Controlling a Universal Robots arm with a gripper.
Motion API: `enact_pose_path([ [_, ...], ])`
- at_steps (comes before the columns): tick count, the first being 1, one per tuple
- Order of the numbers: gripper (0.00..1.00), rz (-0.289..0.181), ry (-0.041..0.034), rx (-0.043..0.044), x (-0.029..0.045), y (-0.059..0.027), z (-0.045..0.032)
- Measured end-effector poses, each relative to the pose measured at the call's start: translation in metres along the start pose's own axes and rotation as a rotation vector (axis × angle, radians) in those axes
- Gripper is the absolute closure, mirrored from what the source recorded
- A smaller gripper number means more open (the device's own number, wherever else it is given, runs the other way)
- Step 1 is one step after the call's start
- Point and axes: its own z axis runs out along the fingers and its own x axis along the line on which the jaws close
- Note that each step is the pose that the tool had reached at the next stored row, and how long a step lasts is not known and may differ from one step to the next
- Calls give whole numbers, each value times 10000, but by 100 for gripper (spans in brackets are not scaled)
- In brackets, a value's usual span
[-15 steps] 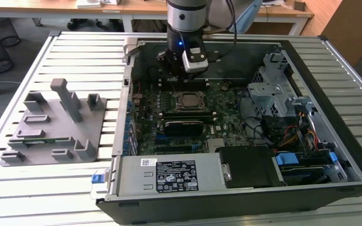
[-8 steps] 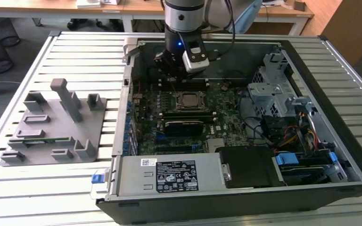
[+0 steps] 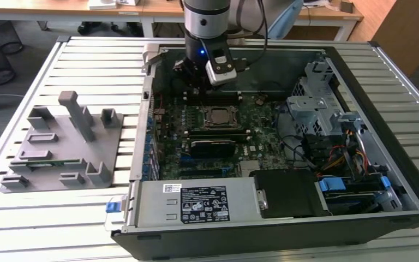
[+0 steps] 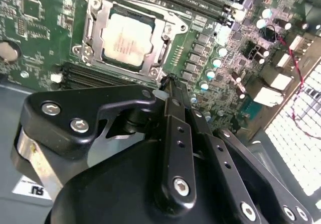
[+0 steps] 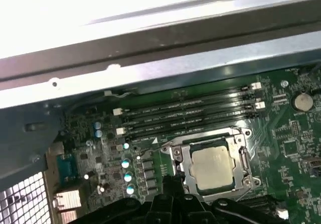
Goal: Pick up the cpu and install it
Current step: 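Install the first cpu locking lever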
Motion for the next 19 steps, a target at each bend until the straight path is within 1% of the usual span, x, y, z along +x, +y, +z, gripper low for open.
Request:
enact_pose_path([
  [6, 89, -995, 39, 12, 8, -3, 8],
  [8, 89, -1076, 42, 12, 43, -10, 10],
  [14, 89, -1143, 45, 11, 199, -40, 14],
  [16, 89, -1172, 45, 12, 228, -26, 16],
  [19, 89, -1210, 47, 13, 269, 19, 19],
])
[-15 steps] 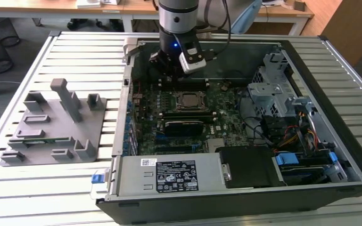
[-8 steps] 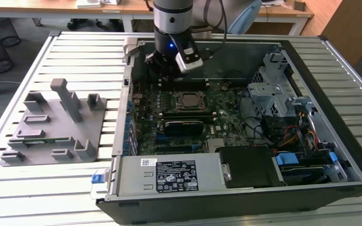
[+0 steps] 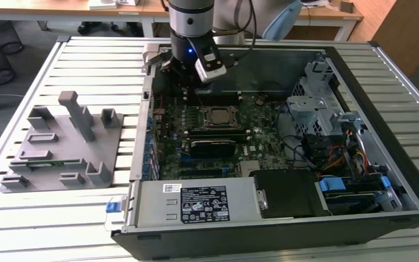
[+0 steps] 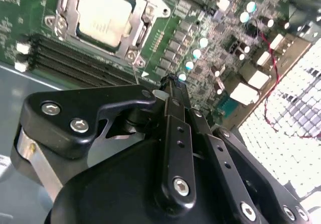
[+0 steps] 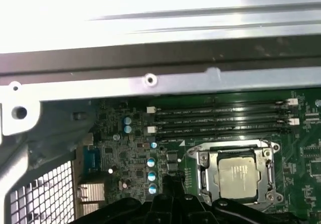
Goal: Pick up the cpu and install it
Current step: 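Install the first cpu locking lever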
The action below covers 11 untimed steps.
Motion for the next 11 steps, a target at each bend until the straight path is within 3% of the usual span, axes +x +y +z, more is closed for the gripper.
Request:
enact_pose_path([
  [11, 89, -407, 16, 4, 32, 150, 6],
])
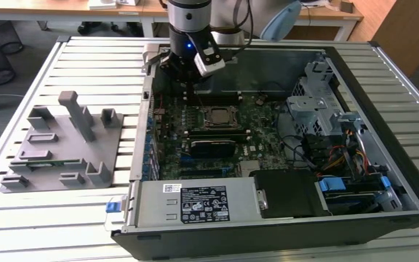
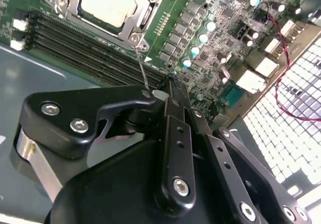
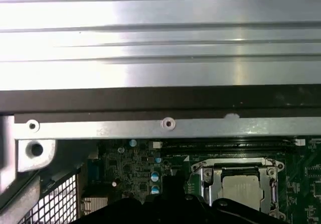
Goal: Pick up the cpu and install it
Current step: 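Install the first cpu locking lever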
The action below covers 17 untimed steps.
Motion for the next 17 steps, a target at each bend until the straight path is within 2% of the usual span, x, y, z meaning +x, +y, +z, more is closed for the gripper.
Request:
enact_pose_path([
  [4, 89, -105, 3, 0, -31, 5, 0],
  [7, 89, -118, 5, 0, -95, 11, 0],
  [15, 89, -117, 17, 0, -412, 37, 1],
  [17, 89, -119, 18, 1, -464, 39, 4],
])
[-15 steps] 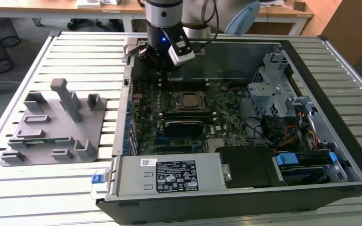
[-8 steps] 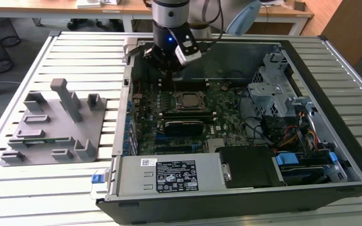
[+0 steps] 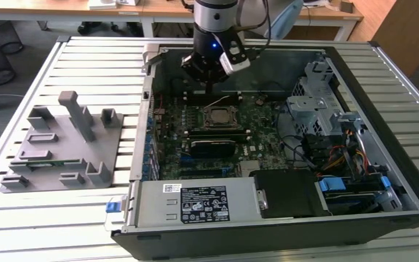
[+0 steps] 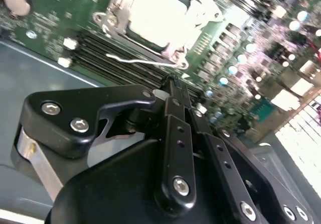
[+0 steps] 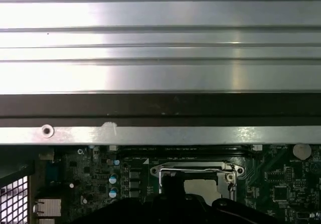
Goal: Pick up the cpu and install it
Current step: 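Install the first cpu locking lever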
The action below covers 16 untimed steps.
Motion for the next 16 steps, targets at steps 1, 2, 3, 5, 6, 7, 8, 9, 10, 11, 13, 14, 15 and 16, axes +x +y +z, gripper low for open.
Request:
enact_pose_path([
  [1, 89, -1, -1, -1, -4, -2, 1],
  [2, 89, 1, 1, -7, -4, -7, 2],
  [3, 89, 0, 2, -69, -4, -18, 4],
  [5, 89, -2, 5, -322, -5, -43, 11],
  [6, 89, -3, 6, -344, -5, -55, 15],
  [7, 89, -4, 1, -357, -6, -65, 20],
  [8, 89, -7, -3, -364, -6, -67, 29],
  [9, 89, -7, -5, -365, -6, -68, 40],
  [10, 89, -10, -8, -367, -9, -69, 48],
  [11, 89, -11, -8, -382, -12, -69, 55],
  [13, 89, -10, -7, -385, -28, -69, 60],
  [14, 89, -11, -7, -385, -39, -69, 62],
  [15, 89, -10, -6, -384, -54, -69, 63],
  [16, 89, -10, -7, -385, -67, -68, 67],
])
